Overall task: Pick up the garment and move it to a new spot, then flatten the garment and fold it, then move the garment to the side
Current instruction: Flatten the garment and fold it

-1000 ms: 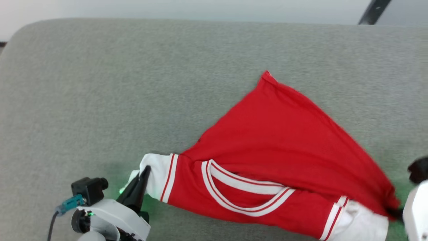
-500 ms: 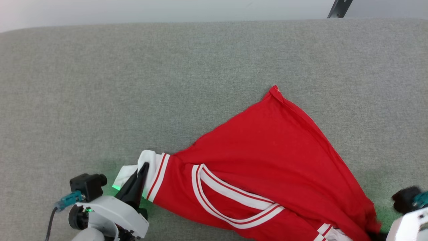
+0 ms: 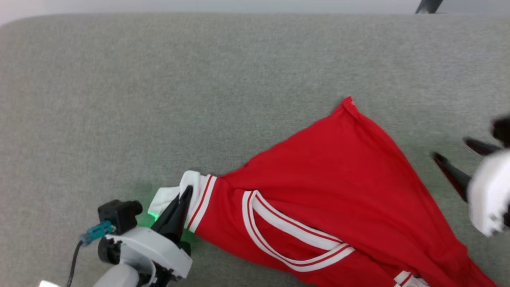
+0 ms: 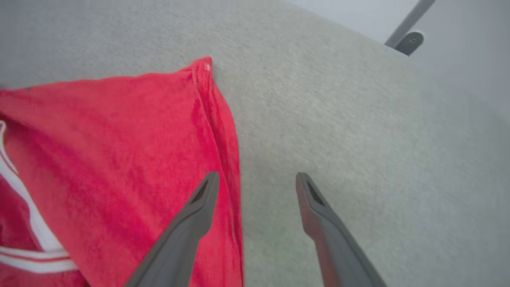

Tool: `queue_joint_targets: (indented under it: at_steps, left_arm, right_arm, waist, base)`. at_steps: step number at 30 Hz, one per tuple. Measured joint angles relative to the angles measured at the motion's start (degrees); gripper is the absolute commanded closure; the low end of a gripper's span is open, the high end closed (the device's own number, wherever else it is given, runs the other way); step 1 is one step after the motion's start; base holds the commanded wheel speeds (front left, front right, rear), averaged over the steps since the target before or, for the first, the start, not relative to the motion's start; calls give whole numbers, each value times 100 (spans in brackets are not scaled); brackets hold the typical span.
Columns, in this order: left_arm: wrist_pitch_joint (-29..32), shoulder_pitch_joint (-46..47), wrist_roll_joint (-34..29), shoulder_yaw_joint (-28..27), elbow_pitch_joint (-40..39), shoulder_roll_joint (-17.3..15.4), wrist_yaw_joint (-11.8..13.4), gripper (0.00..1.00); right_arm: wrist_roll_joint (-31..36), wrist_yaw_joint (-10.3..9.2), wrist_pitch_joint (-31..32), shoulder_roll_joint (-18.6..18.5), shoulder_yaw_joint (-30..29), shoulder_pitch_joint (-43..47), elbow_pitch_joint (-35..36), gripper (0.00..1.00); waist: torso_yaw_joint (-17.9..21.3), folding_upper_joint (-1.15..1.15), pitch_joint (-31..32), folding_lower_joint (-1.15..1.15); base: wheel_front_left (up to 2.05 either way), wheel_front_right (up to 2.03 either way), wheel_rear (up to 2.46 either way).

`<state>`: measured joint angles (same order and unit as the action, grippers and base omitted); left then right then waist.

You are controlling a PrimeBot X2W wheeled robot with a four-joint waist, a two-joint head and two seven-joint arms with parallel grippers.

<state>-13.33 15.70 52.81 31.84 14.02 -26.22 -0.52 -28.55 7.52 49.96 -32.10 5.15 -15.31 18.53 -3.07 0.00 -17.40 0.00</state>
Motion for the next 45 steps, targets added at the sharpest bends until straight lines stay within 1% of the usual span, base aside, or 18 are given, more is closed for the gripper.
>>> queue_joint_targets:
  at_steps: [3,6,9,14,18,19,20,21,24,27,29,32,37,41,45]
  left_arm:
    - [-10,119,-18,35,52,79,-62,100]
    - [-31,263,-58,79,133,158,-153,100]
    - [-43,396,-99,132,211,286,-209,100]
    - [-107,536,-186,190,361,475,-310,100]
    - [-131,578,-234,215,478,580,-386,100]
    - [-133,583,-237,213,501,594,-402,100]
    - [-134,596,-240,210,523,606,-409,100]
    - [-140,603,-238,198,537,623,-411,100]
    - [-151,602,-134,129,579,702,-487,100]
    - [-151,586,-91,67,579,687,-511,100]
    - [-155,553,-86,10,542,633,-528,100]
    - [-156,543,-55,-69,434,535,-554,100]
    - [-27,716,334,-205,67,471,-616,100]
    - [207,1273,647,-308,-76,347,-661,100]
    - [587,2361,966,-489,211,163,-682,100]
  right_arm:
    - [-26,0,-22,212,605,-917,-673,0]
    - [-7,0,-36,196,1189,-1794,-1456,0]
    - [-9,0,-56,203,1777,-2414,-2143,0]
    - [-129,0,-55,115,2705,-3055,-3069,0]
    - [-339,0,-63,-48,3223,-3380,-3462,0]
    - [-387,-1,-85,-74,3307,-3437,-3519,56]
    - [-447,-1,-118,-113,3387,-3483,-3582,98]
    - [-506,0,-172,-137,3451,-3531,-3638,100]
    - [-624,0,-474,-126,3537,-3590,-3849,100]
    - [-678,3,-880,-32,3466,-3588,-4121,100]
    - [-735,3,-1210,58,3307,-3576,-4315,100]
    - [-769,2,-1696,168,2892,-3579,-4612,100]
    - [-692,2,-2261,291,2019,-3651,-5132,100]
    - [-493,2,-2629,544,1282,-3987,-5519,100]
    - [-120,2,-2993,825,722,-4557,-5872,100]
  waist:
    - [-91,0,-131,0]
    - [-208,0,-270,0]
    - [-368,0,-388,0]
    - [-654,0,-550,0]
    - [-849,0,-623,0]
    - [-886,0,-635,0]
    - [-917,0,-644,0]
    - [-941,0,-649,0]
    - [-966,0,-618,0]
    - [-943,0,-536,0]
    - [-907,0,-470,0]
    - [-831,0,-365,0]
    - [-644,0,-267,0]
    - [-483,0,-306,0]
    - [-367,0,-466,0]
  base:
    - [0,0,0]
    - [0,0,0]
    - [0,0,0]
    - [0,0,0]
    - [0,0,0]
    - [0,0,0]
    - [0,0,0]
    - [0,0,0]
    - [0,0,0]
    - [0,0,0]
    - [0,0,0]
    - [0,0,0]
    - [0,0,0]
    - [0,0,0]
    - [0,0,0]
